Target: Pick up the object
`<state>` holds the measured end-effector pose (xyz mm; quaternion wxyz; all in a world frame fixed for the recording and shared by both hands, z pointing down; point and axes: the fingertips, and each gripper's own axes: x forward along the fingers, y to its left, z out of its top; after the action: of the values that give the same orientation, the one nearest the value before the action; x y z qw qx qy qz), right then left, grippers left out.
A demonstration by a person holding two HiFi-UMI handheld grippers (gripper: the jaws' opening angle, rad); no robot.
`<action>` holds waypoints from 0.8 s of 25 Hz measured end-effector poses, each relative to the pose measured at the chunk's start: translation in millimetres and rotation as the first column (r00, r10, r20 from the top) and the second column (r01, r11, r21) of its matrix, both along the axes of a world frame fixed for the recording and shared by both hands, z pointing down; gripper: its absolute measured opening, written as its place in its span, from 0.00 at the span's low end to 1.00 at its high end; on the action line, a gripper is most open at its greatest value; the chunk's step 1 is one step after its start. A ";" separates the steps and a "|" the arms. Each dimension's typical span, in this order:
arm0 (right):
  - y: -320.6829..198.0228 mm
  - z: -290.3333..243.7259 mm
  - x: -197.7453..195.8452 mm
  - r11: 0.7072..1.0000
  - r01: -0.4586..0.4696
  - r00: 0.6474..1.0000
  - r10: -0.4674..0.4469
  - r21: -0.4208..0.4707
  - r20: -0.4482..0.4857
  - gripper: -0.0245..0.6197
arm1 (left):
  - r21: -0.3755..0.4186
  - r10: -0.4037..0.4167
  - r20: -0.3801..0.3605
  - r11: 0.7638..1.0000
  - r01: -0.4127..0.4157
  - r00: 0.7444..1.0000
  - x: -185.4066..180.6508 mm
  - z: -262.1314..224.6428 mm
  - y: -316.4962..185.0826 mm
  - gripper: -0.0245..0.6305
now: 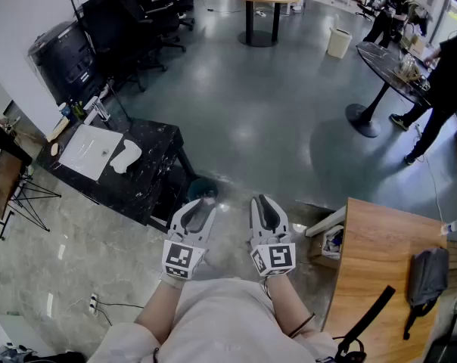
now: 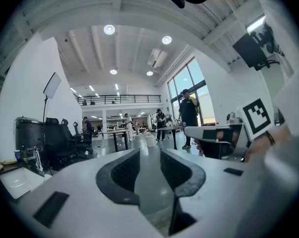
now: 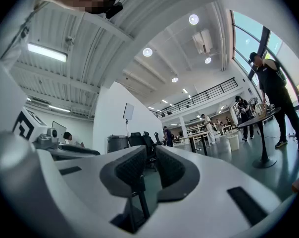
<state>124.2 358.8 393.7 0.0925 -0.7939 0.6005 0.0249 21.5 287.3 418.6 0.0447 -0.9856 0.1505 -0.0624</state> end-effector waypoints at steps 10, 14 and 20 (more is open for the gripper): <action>-28.7 17.1 16.2 1.000 0.004 1.000 -0.004 -0.030 0.010 0.16 | -0.022 -0.031 0.008 0.999 0.031 0.999 11.2 15.1 -34.6 0.23; -53.7 22.1 23.4 0.999 0.003 1.000 -0.003 -0.051 0.006 0.16 | -0.045 -0.027 0.012 0.999 0.027 1.000 19.5 21.8 -61.5 0.25; -105.1 28.8 38.6 0.997 0.001 1.000 0.000 -0.083 0.008 0.16 | -0.053 -0.022 0.042 0.998 0.024 0.999 30.6 37.1 -109.7 0.28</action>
<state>162.8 253.8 422.5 0.0619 -0.7970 0.6008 -0.0033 52.1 177.5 455.6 0.0205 -0.9832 0.1591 -0.0874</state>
